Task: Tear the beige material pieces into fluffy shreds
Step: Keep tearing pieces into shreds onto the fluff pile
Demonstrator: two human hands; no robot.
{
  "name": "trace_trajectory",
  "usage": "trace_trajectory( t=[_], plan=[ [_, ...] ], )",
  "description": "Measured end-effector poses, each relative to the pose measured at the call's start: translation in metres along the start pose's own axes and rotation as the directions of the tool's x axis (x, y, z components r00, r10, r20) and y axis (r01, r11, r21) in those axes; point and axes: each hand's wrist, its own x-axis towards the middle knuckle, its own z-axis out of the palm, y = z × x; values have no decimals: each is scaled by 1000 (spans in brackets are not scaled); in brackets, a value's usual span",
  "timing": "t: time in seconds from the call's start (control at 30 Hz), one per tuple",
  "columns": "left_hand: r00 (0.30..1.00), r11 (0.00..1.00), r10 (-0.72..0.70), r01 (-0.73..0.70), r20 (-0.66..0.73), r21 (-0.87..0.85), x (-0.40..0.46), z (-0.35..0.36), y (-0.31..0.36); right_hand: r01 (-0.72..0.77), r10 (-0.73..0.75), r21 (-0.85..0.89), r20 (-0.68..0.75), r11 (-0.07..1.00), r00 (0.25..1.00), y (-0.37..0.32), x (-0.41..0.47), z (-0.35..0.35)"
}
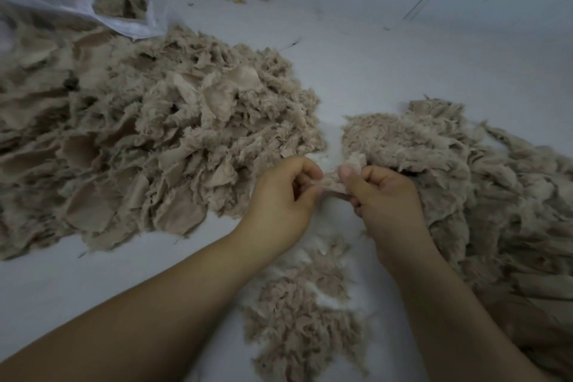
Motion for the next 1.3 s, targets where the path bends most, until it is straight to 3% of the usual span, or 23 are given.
trace_trajectory(
  t=[0.1, 0.27, 0.37, 0.57, 0.7, 0.77, 0.8, 0.9, 1.0, 1.1, 1.17, 1.3],
  plan=[
    [1000, 999, -4, 5, 25, -46, -2, -6, -1, 11, -12, -18, -31, 1000, 999, -1, -1, 0],
    [958, 996, 53, -32, 282, -77, -6, -17, 6, 37, -39, -58, -24, 998, 999, 1, -2, 3],
    [929, 997, 56, -32, 365, -72, -2, -29, 10, 62, -62, -79, 5, 995, 998, 3, -4, 6],
    [812, 998, 0, 33, 584, -46, -6, -39, 11, 42, -44, -54, -37, 998, 998, 5, 0, 4],
    [753, 999, 9, -31, 658, 22, -8, -35, 10, 45, -46, -48, -15, 998, 999, 8, -1, 6],
    [779, 997, 9, -57, 627, 55, -8, -32, 6, 18, -19, -9, -24, 1000, 1000, 8, 1, 7],
    [823, 993, 26, -86, 567, 80, -9, -29, 4, -10, 11, 28, -25, 1000, 1000, 7, 2, 7],
    [949, 903, 192, -271, 251, 333, -8, -21, -2, -38, 38, 17, -31, 999, 999, 5, 4, 5],
    [957, 859, 262, -289, 121, 424, -4, -12, 0, 1, -3, 41, 27, 999, 1000, 4, 1, 7],
    [965, 946, 224, -250, 139, 207, 0, -5, 0, -35, 28, 97, 70, 995, 997, 2, 2, 8],
    [985, 993, 100, -107, 142, 41, 0, -4, 2, -48, 37, 122, 92, 991, 995, 0, 2, 8],
    [977, 929, -169, 203, 133, -310, 6, -9, 2, 80, -94, 76, 202, 994, 975, 0, -3, 10]
  ],
)
